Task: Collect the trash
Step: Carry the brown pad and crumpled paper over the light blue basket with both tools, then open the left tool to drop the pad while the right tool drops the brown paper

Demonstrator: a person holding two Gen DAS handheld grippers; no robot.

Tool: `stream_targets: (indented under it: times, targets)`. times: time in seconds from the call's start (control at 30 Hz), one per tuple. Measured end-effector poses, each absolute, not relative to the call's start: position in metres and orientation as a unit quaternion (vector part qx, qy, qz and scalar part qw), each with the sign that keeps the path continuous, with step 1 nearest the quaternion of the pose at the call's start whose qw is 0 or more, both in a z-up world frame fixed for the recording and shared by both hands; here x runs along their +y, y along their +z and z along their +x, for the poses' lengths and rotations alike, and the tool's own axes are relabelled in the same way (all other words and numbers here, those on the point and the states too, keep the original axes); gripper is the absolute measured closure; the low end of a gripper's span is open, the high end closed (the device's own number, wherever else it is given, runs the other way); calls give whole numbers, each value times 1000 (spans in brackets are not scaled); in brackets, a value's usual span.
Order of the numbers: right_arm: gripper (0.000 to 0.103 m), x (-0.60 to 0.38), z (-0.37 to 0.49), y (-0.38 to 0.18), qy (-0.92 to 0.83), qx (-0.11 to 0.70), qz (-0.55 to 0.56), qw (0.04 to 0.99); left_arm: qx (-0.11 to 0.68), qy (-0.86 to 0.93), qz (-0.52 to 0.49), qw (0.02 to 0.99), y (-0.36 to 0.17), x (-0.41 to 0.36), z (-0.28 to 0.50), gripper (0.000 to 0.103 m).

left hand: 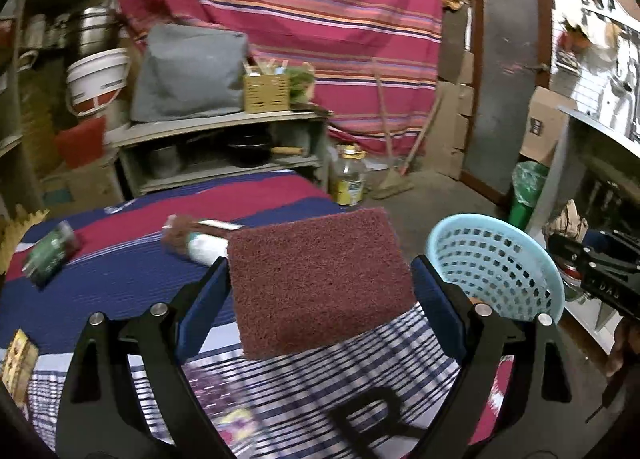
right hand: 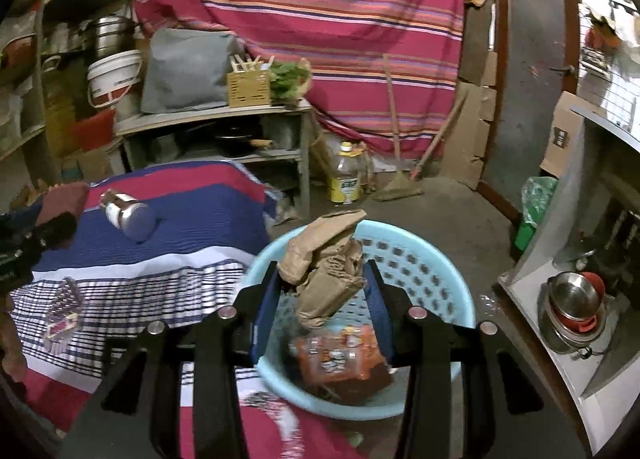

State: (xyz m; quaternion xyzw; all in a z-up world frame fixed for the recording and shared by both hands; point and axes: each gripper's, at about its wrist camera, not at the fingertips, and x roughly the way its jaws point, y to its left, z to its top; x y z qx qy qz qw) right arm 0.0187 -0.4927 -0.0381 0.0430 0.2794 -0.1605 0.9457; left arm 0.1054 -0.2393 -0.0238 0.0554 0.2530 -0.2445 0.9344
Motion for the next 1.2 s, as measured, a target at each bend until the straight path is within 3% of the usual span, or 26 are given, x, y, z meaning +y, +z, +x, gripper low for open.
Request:
stream_targets:
  times: [0.73, 0.9, 1.2]
  targets:
    - [61, -585, 11, -85, -204, 303, 93, 926, 297, -334, 75, 891, -76, -401, 123, 15]
    - [61, -591, 10, -90, -206, 307, 96, 924, 304, -336, 74, 888, -81, -408, 128, 6]
    - [61, -587, 16, -97, -198, 308, 107, 924, 286, -289, 61, 911, -67, -366, 128, 6]
